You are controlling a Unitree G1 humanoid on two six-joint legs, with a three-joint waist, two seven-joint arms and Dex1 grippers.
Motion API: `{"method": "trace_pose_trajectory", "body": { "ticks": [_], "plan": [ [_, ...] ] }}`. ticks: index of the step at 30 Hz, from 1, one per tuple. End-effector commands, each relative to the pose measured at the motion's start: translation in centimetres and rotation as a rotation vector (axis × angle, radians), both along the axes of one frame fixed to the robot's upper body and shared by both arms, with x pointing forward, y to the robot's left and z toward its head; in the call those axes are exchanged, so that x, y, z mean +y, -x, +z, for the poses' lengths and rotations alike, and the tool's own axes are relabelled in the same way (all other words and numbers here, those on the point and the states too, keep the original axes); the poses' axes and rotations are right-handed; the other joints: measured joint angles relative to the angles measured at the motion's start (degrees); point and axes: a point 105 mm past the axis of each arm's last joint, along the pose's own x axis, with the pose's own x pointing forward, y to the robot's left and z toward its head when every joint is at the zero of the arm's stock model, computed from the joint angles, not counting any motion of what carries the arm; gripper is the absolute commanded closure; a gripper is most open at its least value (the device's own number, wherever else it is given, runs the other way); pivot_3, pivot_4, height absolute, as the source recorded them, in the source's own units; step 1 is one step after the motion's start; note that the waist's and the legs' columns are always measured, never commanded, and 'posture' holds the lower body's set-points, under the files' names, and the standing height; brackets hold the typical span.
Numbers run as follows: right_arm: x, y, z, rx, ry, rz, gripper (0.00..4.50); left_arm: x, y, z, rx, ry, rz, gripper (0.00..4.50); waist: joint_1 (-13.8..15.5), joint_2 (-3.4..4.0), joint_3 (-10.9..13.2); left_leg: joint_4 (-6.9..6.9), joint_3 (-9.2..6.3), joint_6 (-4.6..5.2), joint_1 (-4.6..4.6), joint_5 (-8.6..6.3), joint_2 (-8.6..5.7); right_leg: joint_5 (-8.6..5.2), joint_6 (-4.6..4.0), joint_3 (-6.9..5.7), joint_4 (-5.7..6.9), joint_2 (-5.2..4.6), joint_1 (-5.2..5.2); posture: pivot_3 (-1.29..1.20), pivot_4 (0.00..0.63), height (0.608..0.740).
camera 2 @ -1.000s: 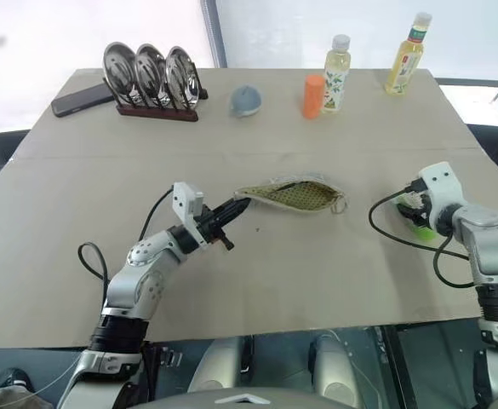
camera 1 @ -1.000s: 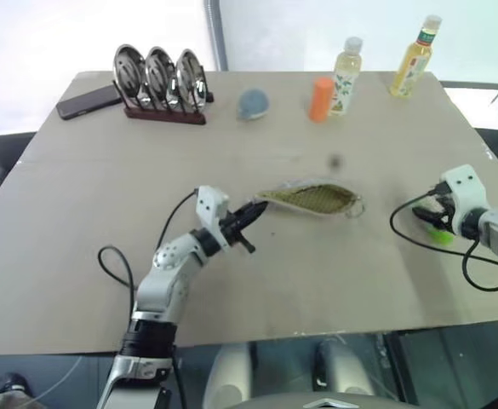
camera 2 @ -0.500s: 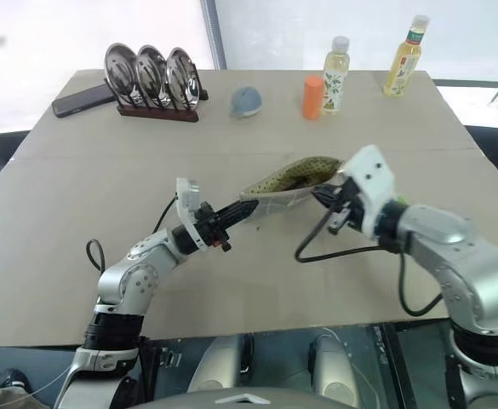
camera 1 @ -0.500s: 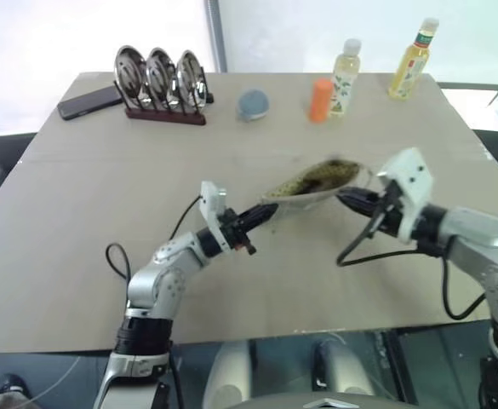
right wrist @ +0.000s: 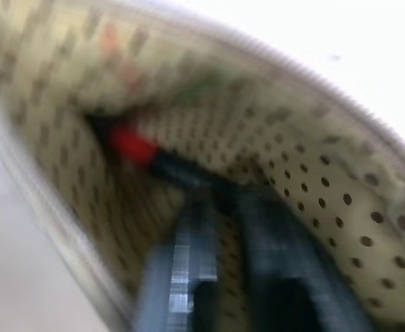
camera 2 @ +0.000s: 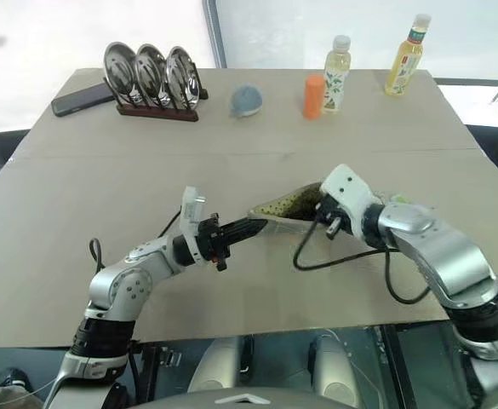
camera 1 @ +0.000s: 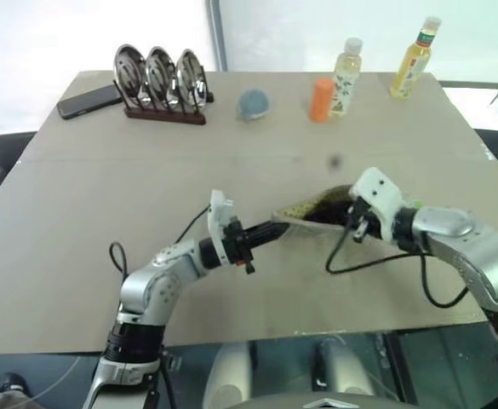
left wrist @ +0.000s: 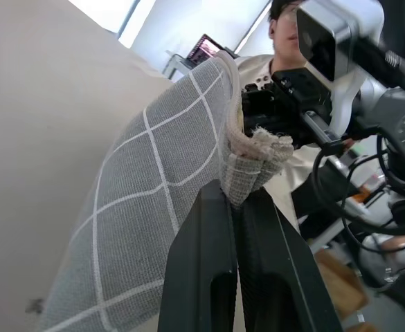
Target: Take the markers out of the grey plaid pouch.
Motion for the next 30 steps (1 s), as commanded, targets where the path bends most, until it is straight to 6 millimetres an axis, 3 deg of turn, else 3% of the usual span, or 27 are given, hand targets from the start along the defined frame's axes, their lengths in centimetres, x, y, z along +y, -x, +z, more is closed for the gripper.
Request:
{"method": "trace_pose_trajectory", "body": {
  "ticks": [1,7,12,16,19,23,26,29,30],
  "plan": [
    [1.4,1.3,0.4,-0.123,0.165,0.186,2.80,-0.2,0.9,1.3,0.114,0.132,-0.087,4.50,-0.07,0.00,0.00,0.00,-0.01,0.00,0.00,0.00,0.01,-0.04,0.07,0.00,0.01,0.00,-0.02,0.00,0.150,0.740],
    [3.1,-2.0,-2.9,-0.206,0.368,0.297,2.80,0.4,0.3,0.7,0.266,0.180,-0.100,4.50,-0.97,-0.04,-0.02,0.05,-0.02,0.00,0.12,0.01,0.04,-0.08,0.14,0.01,0.08,0.06,0.04,0.00,0.150,0.740],
    [4.3,-5.4,-3.5,-0.338,0.427,0.268,2.80,0.4,0.1,0.1,0.308,0.166,-0.101,4.50,-1.25,-0.07,-0.01,0.13,-0.02,-0.01,0.10,0.01,0.00,0.04,-0.05,0.02,0.13,0.05,0.10,0.00,0.150,0.740],
    [3.9,-3.6,-1.6,-0.257,0.318,0.283,2.80,0.2,0.7,0.2,0.337,0.182,-0.129,4.50,-0.80,-0.07,-0.01,0.07,-0.02,-0.01,0.06,0.01,0.00,0.05,-0.07,0.01,0.13,0.05,0.10,0.00,0.150,0.740],
    [1.9,-1.1,1.0,-0.205,0.274,0.275,1.93,0.0,1.9,1.2,0.376,0.236,-0.224,4.50,-0.01,-0.04,0.02,0.07,-0.02,-0.01,-0.03,0.01,0.00,0.05,-0.07,0.01,0.10,0.04,0.08,0.00,0.150,0.740],
    [0.7,3.0,4.5,-0.119,0.228,0.288,0.15,0.4,2.4,2.2,0.452,0.299,-0.303,4.50,0.10,-0.05,0.03,0.07,-0.05,-0.01,0.05,0.01,0.02,0.03,-0.06,-0.01,0.11,0.03,0.06,0.00,0.150,0.740],
    [0.3,4.3,5.5,-0.116,0.273,0.295,0.15,0.7,1.9,1.7,0.482,0.276,-0.278,4.50,-0.05,-0.07,0.01,0.10,-0.10,-0.02,0.16,0.00,0.03,-0.06,0.09,-0.03,0.21,0.02,0.08,0.00,0.150,0.740],
    [0.8,3.4,4.1,-0.120,0.311,0.282,0.15,0.4,0.9,0.0,0.448,0.180,-0.197,4.50,-0.28,-0.15,-0.03,0.14,-0.07,-0.24,0.28,-0.13,0.03,-0.08,0.11,0.01,0.25,0.00,0.08,0.00,0.150,0.740],
    [1.1,2.6,2.7,-0.130,0.347,0.283,0.15,0.3,0.6,-0.5,0.450,0.161,-0.181,4.50,-0.30,-0.15,-0.05,0.15,-0.07,-0.25,0.28,-0.14,0.02,-0.07,0.09,0.00,0.26,-0.02,0.07,0.00,0.150,0.740]
  ]
}}
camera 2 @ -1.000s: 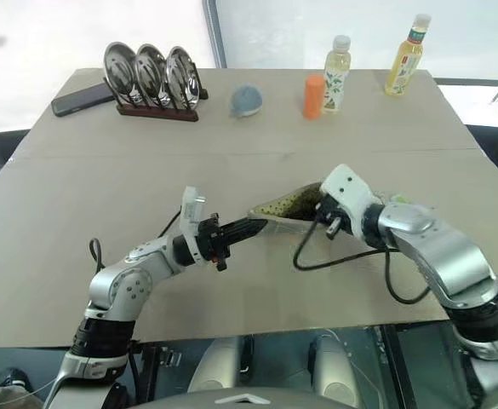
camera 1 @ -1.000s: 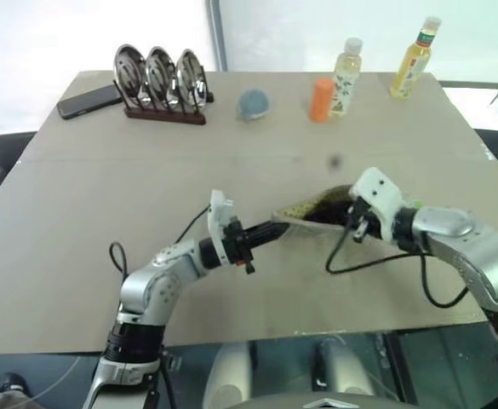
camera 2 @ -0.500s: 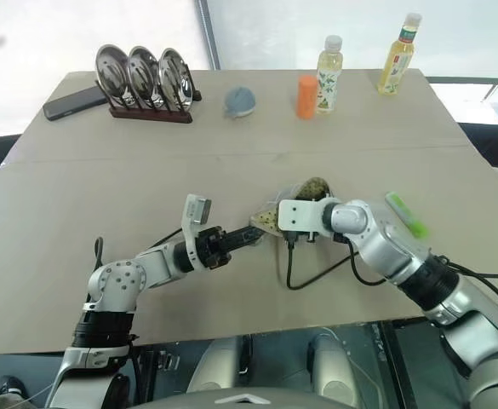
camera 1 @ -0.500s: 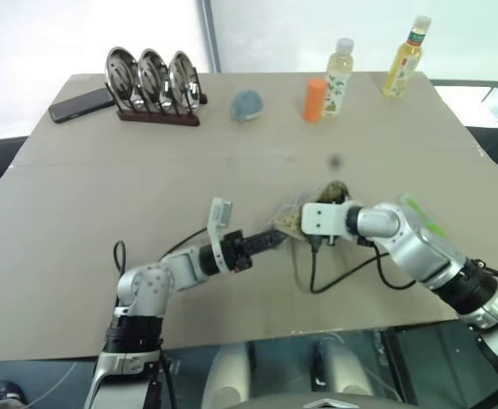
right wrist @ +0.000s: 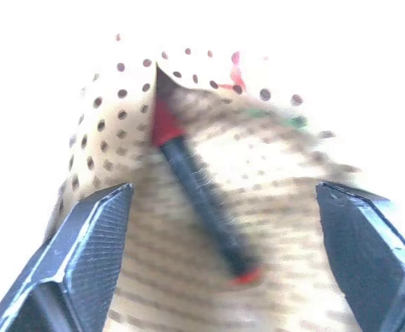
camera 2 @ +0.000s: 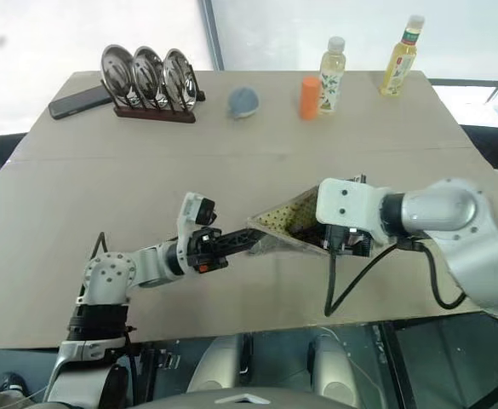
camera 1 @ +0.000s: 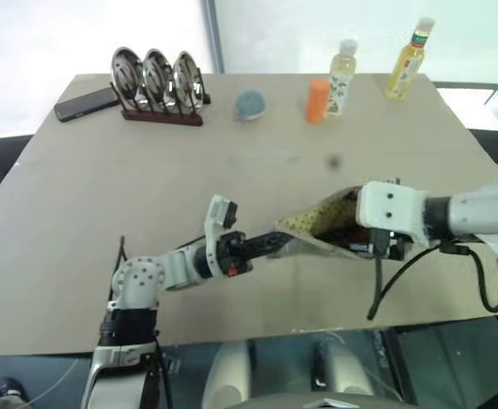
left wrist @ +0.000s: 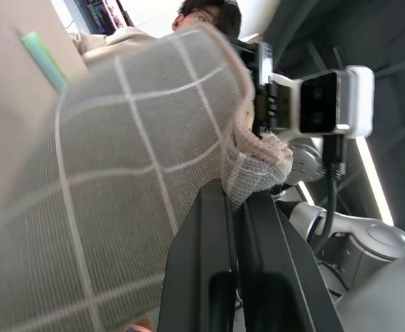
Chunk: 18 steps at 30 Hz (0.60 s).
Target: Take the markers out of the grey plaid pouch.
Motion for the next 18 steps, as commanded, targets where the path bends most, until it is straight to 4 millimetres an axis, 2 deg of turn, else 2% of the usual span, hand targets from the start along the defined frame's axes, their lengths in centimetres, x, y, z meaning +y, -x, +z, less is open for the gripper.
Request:
{"method": "trace_pose_trajectory", "body": {
  "ticks": [1,4,7,11,14,18],
  "plan": [
    [1.1,-1.7,-3.0,-0.037,0.072,0.008,0.15,-0.3,-1.0,-1.1,-0.045,-0.067,0.044,4.50,-0.08,-0.05,-0.05,0.00,0.01,0.00,0.01,0.00,-0.01,0.01,-0.01,0.00,0.01,-0.02,0.00,0.00,0.150,0.740],
    [2.5,-3.5,-5.8,-0.041,0.106,0.021,0.15,-0.1,-1.4,-1.8,-0.021,-0.076,0.065,4.50,-0.35,-0.06,-0.05,0.02,0.08,0.07,-0.03,0.05,-0.03,0.12,-0.19,0.06,0.03,-0.02,-0.06,0.00,0.150,0.740],
    [3.4,-4.0,-7.5,-0.030,0.136,0.050,0.15,0.0,-1.5,-2.2,-0.024,-0.094,0.081,4.50,-0.40,-0.10,-0.08,0.02,0.06,0.22,-0.10,0.14,-0.04,0.12,-0.21,0.05,0.07,-0.01,-0.09,0.00,0.150,0.740],
    [4.0,-2.7,-5.5,-0.014,0.064,0.054,0.15,0.3,-1.9,-2.5,-0.090,-0.136,0.134,4.50,0.17,-0.09,-0.07,-0.04,0.07,0.22,-0.13,0.14,-0.04,0.12,-0.20,0.04,0.06,0.00,-0.11,0.00,0.150,0.740],
    [3.2,-1.3,-4.2,-0.022,0.053,0.053,0.15,0.4,-2.1,-2.6,-0.142,-0.161,0.166,4.50,0.42,-0.09,-0.07,-0.05,0.06,0.22,-0.15,0.13,-0.03,0.11,-0.20,0.01,0.07,0.00,-0.13,0.00,0.150,0.740],
    [2.4,-0.2,-1.6,-0.078,-0.042,0.018,0.15,0.4,-1.9,-2.9,-0.204,-0.203,0.189,4.50,0.38,-0.10,-0.06,-0.01,0.09,0.18,-0.15,0.11,-0.03,0.11,-0.20,0.03,0.06,-0.06,-0.14,0.00,0.150,0.740]
  ]
}}
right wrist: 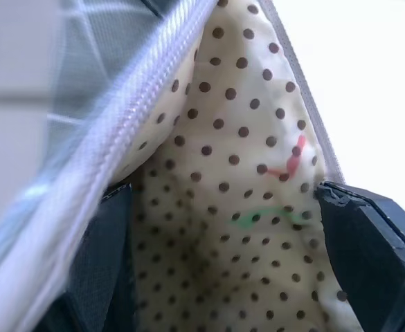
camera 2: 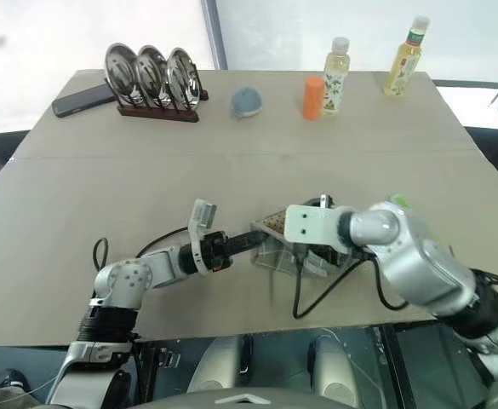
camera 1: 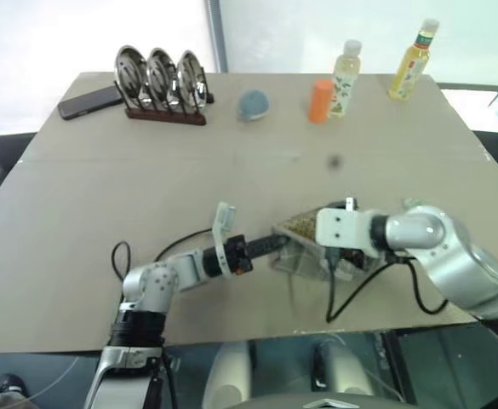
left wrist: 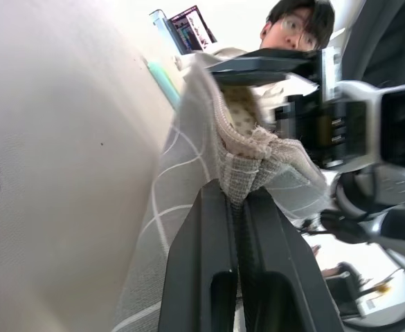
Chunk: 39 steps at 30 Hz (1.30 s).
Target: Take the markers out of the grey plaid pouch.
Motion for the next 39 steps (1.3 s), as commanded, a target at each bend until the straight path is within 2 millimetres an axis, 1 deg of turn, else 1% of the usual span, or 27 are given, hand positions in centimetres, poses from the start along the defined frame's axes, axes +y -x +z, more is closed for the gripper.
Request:
{"method": "trace_pose_trajectory", "body": {
  "ticks": [1,2,4,7,11,13,16,19,22,24,26,28,30,33,34,35,36,38,39],
  "plan": [
    [-0.2,1.4,3.0,-0.060,-0.072,0.019,0.15,0.4,-0.1,0.1,-0.069,-0.039,0.043,4.50,-0.09,0.00,0.00,0.00,0.00,-0.03,0.01,-0.02,0.00,0.00,0.00,0.00,0.00,0.00,0.00,0.00,0.150,0.740],
    [-0.2,2.1,3.1,-0.027,-0.095,0.036,0.15,0.3,-0.2,0.0,-0.115,-0.070,0.052,4.50,-0.12,0.01,-0.01,0.00,0.00,-0.10,0.04,-0.06,0.01,0.00,0.01,0.00,0.01,0.00,0.01,0.00,0.150,0.740],
    [-0.7,3.2,2.2,0.046,-0.086,0.045,0.15,-0.1,-0.2,-0.5,-0.273,-0.178,0.067,4.50,-0.11,0.02,0.00,0.00,-0.03,-0.16,0.07,-0.10,0.03,-0.01,0.02,-0.01,0.03,0.03,0.00,0.00,0.150,0.740],
    [-1.1,3.9,0.7,0.110,-0.075,0.026,0.15,-0.4,-0.1,0.0,-0.342,-0.174,0.082,4.50,0.05,0.00,-0.01,-0.03,-0.01,-0.16,0.02,-0.10,0.00,0.00,-0.01,0.00,-0.05,-0.02,0.01,0.00,0.150,0.740],
    [-1.2,4.1,-1.1,0.156,-0.052,0.008,0.15,-0.5,0.1,0.2,-0.405,-0.186,0.101,4.50,-0.03,0.01,-0.01,-0.02,0.01,-0.15,0.01,-0.10,0.01,0.00,0.00,0.00,-0.10,-0.04,0.01,0.00,0.150,0.740],
    [-1.1,4.0,-1.8,0.182,-0.051,0.002,0.15,-0.5,0.5,-0.3,-0.453,-0.206,0.089,4.50,-0.04,0.01,-0.01,-0.02,0.00,-0.16,0.01,-0.10,0.01,-0.01,0.01,0.00,-0.08,-0.03,0.00,0.00,0.150,0.740],
    [-1.1,3.8,-2.7,0.210,-0.032,-0.005,0.15,-0.3,0.4,-0.7,-0.500,-0.222,0.111,4.50,-0.02,0.01,-0.02,0.00,0.00,-0.17,0.02,-0.11,0.01,-0.01,0.01,0.00,-0.08,-0.04,0.01,0.00,0.150,0.740],
    [-1.9,3.2,-4.1,0.225,0.033,-0.045,0.15,-0.2,0.5,-0.4,-0.593,-0.246,0.126,4.50,-0.06,-0.01,-0.03,0.00,0.00,-0.17,0.02,-0.11,0.01,-0.01,0.01,0.00,-0.09,-0.04,0.01,0.00,0.150,0.740],
    [-2.6,2.4,-4.7,0.186,0.091,-0.069,0.15,-0.1,0.6,0.0,-0.658,-0.258,0.146,4.50,0.02,0.00,-0.03,0.00,0.01,-0.18,0.02,-0.12,0.01,-0.01,0.01,0.00,-0.09,-0.05,0.01,0.00,0.150,0.740],
    [-2.9,2.1,-4.7,0.165,0.103,-0.089,0.15,-0.1,0.6,0.4,-0.713,-0.271,0.156,4.50,0.01,0.00,-0.03,0.00,0.01,-0.18,0.01,-0.12,0.01,-0.01,0.01,0.00,-0.09,-0.05,0.01,0.00,0.150,0.740],
    [-2.8,1.7,-4.3,0.147,0.079,-0.120,0.15,0.0,0.6,0.6,-0.756,-0.284,0.161,4.50,-0.01,0.00,-0.03,0.00,0.01,-0.19,0.02,-0.12,0.01,-0.03,0.05,0.00,-0.09,-0.05,0.01,0.00,0.150,0.740],
    [-2.6,1.0,-2.3,0.115,0.010,-0.162,0.15,0.2,0.7,1.0,-0.777,-0.284,0.149,4.50,-0.03,-0.01,-0.03,0.00,0.01,-0.19,0.02,-0.13,0.01,-0.05,0.09,0.00,-0.08,-0.05,0.01,0.00,0.150,0.740],
    [-2.1,0.8,-0.4,0.107,-0.085,-0.190,0.15,0.4,0.8,1.2,-0.794,-0.280,0.133,4.50,-0.06,0.01,-0.02,0.00,0.00,-0.19,0.01,-0.12,0.02,-0.05,0.08,0.00,-0.07,-0.05,0.00,0.00,0.150,0.740],
    [-2.2,0.5,1.2,0.088,-0.134,-0.212,0.15,0.4,0.8,1.0,-0.795,-0.278,0.120,4.50,-0.03,0.03,-0.01,0.00,0.00,-0.19,0.00,-0.12,0.04,-0.03,0.05,-0.01,-0.06,-0.02,-0.01,0.00,0.150,0.740],
    [-2.4,0.2,1.3,0.083,-0.137,-0.230,0.15,0.4,0.9,1.0,-0.794,-0.276,0.116,4.50,0.02,0.02,-0.01,0.00,0.00,-0.18,0.00,-0.12,0.04,-0.01,0.02,-0.01,-0.06,-0.02,-0.01,0.00,0.150,0.740],
    [-2.9,-0.1,1.0,0.067,-0.110,-0.252,0.15,0.4,0.9,0.9,-0.793,-0.274,0.113,4.50,0.07,0.03,-0.01,-0.01,0.00,-0.18,-0.02,-0.12,0.04,-0.01,0.01,-0.02,-0.08,-0.02,-0.01,0.00,0.150,0.740],
    [-3.2,-0.4,0.6,0.057,-0.085,-0.266,0.15,0.3,0.9,0.9,-0.793,-0.272,0.111,4.50,0.06,0.03,0.00,-0.02,0.00,-0.17,-0.04,-0.12,0.03,-0.01,0.01,-0.03,-0.12,-0.03,-0.01,0.00,0.150,0.740],
    [-3.2,-0.5,-0.4,0.056,-0.065,-0.273,0.15,0.2,0.9,1.2,-0.799,-0.269,0.108,4.50,0.01,0.03,-0.01,-0.05,0.00,-0.16,-0.09,-0.12,0.03,-0.01,0.01,-0.04,-0.20,-0.04,-0.02,0.00,0.150,0.740],
    [-3.1,-0.5,-0.8,0.060,-0.067,-0.272,0.37,0.1,0.7,1.3,-0.800,-0.268,0.107,4.50,0.01,0.03,0.00,-0.07,0.00,-0.15,-0.09,-0.11,0.03,0.00,0.01,-0.04,-0.25,-0.03,-0.01,0.00,0.150,0.740]
  ]
}}
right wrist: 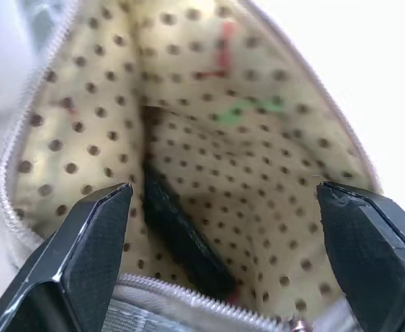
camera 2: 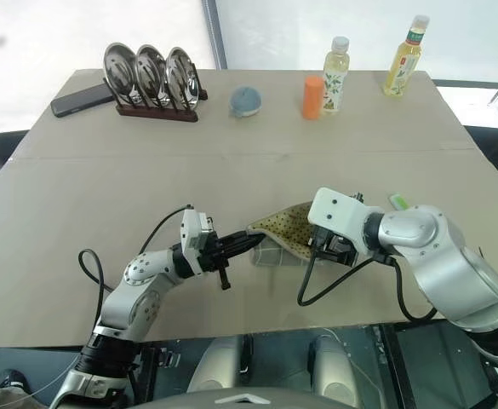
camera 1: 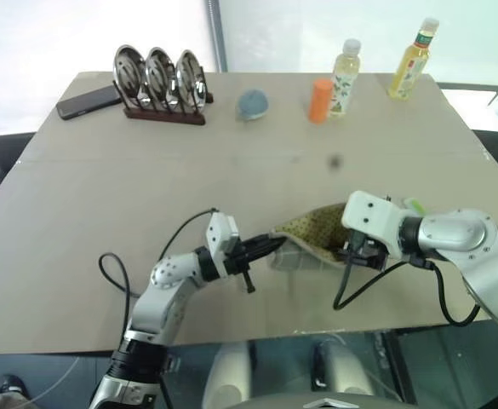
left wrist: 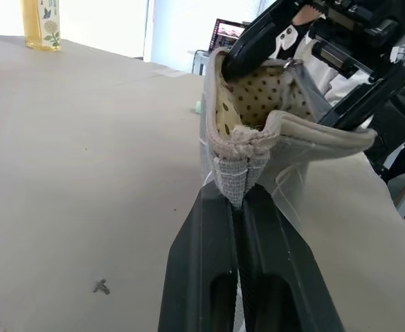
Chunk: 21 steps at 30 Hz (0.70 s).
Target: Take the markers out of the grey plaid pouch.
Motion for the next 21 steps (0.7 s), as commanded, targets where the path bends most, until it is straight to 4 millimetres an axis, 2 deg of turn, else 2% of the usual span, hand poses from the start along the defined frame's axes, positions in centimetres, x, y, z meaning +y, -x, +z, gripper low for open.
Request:
{"method": "trace_pose_trajectory", "body": {
  "ticks": [1,2,4,5,7,8,11,12,17,21],
  "plan": [
    [-0.4,-0.6,-1.0,-0.026,0.027,-0.039,0.69,0.0,-0.3,0.6,-0.019,0.007,-0.007,4.50,-0.01,0.01,0.01,0.00,0.00,0.02,-0.01,0.01,0.00,0.00,0.00,0.00,-0.02,0.00,0.00,0.00,0.150,0.740],
    [-0.2,-0.6,-1.2,-0.048,0.048,-0.020,0.87,-0.2,-0.4,0.6,-0.018,0.006,-0.008,4.50,-0.01,0.01,0.00,-0.01,0.01,0.12,-0.01,0.07,0.00,0.00,0.00,0.00,-0.02,0.00,0.00,0.00,0.150,0.740],
    [0.3,-0.8,-1.5,-0.103,0.086,0.041,1.81,-0.4,-0.5,0.7,-0.017,0.006,-0.015,4.50,-0.01,0.01,0.01,-0.01,0.00,0.15,-0.01,0.09,0.00,0.00,0.00,-0.01,-0.01,0.01,0.00,0.00,0.150,0.740],
    [0.7,-0.6,-1.7,-0.122,0.110,0.090,1.81,-0.5,-0.6,0.7,-0.016,0.005,-0.020,4.50,-0.01,0.01,0.01,0.00,0.00,0.15,-0.01,0.09,0.00,0.00,0.01,-0.01,-0.01,0.02,0.00,0.00,0.150,0.740],
    [1.2,-0.5,-2.0,-0.160,0.153,0.173,2.55,-0.6,-0.6,0.8,-0.015,0.004,-0.026,4.50,0.01,0.01,0.01,0.00,0.01,0.15,-0.01,0.09,0.00,-0.01,0.02,0.00,-0.02,0.02,0.00,0.00,0.150,0.740],
    [1.3,-0.4,-2.2,-0.170,0.166,0.197,2.72,-0.6,-0.6,0.8,-0.014,0.004,-0.027,4.50,0.01,0.01,0.01,0.00,0.01,0.15,-0.01,0.09,-0.01,-0.02,0.05,0.00,-0.02,0.02,0.00,0.00,0.150,0.740],
    [1.3,0.1,-2.9,-0.158,0.206,0.258,4.29,-0.7,-0.6,0.9,-0.015,0.002,-0.029,4.50,0.00,0.01,0.01,0.01,0.01,0.15,-0.01,0.09,0.00,-0.08,0.14,0.00,-0.02,0.02,0.00,0.00,0.150,0.740],
    [1.1,0.4,-3.1,-0.146,0.220,0.275,4.42,-0.7,-0.7,0.8,-0.013,0.002,-0.027,4.50,0.06,0.01,0.01,0.00,0.01,0.15,-0.01,0.09,0.00,-0.07,0.13,-0.01,-0.02,0.03,0.01,0.00,0.150,0.740],
    [-0.1,0.8,-3.1,-0.127,0.289,0.300,4.42,-0.6,-0.7,0.9,-0.028,-0.005,-0.020,4.50,0.02,0.02,0.01,0.01,0.01,0.15,0.00,0.10,0.00,-0.04,0.08,0.00,-0.02,0.03,0.01,0.00,0.150,0.740],
    [-0.4,1.2,-2.7,-0.085,0.294,0.314,4.42,-0.5,-0.5,1.6,-0.087,-0.027,-0.028,4.50,-0.01,0.01,0.01,0.04,0.00,0.15,0.01,0.09,0.01,-0.06,0.12,0.00,-0.02,0.04,0.02,0.00,0.150,0.740]
  ]
}}
